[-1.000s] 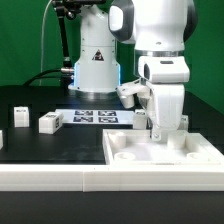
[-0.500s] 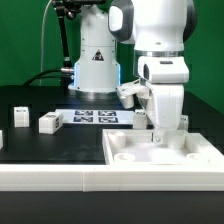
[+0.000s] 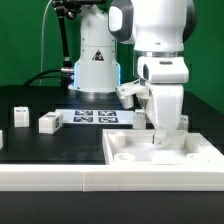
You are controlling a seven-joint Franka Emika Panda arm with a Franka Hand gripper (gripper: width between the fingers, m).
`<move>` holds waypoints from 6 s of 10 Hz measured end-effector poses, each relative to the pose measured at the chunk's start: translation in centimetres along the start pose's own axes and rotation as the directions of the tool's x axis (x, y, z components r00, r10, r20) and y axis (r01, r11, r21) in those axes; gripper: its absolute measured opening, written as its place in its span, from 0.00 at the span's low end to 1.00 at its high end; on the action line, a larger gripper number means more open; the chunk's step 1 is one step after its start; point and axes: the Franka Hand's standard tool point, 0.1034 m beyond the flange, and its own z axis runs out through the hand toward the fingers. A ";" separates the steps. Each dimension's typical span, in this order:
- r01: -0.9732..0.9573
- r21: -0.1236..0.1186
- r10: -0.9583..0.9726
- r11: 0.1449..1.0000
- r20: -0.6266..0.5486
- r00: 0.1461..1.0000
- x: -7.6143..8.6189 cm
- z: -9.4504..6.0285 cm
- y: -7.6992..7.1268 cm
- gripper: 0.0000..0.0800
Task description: Assemble one leg
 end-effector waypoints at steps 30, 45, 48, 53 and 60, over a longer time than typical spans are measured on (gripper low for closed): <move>-0.946 0.095 0.949 -0.311 -0.025 -0.314 6.1 -4.2 -3.1 0.81; -0.969 0.024 0.733 -0.244 0.659 -0.168 6.9 -2.6 -4.5 0.81; -0.971 -0.002 0.630 -0.240 0.761 -0.157 6.5 -0.6 -6.0 0.81; -0.974 -0.008 0.621 -0.225 0.769 -0.150 7.2 0.7 -7.4 0.81; -0.975 -0.008 0.626 -0.221 0.766 -0.148 7.4 0.9 -7.5 0.36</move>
Offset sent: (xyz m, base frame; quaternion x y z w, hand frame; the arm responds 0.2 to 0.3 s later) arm -0.0147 0.0031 0.0549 -0.0067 -0.0464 0.0288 0.9985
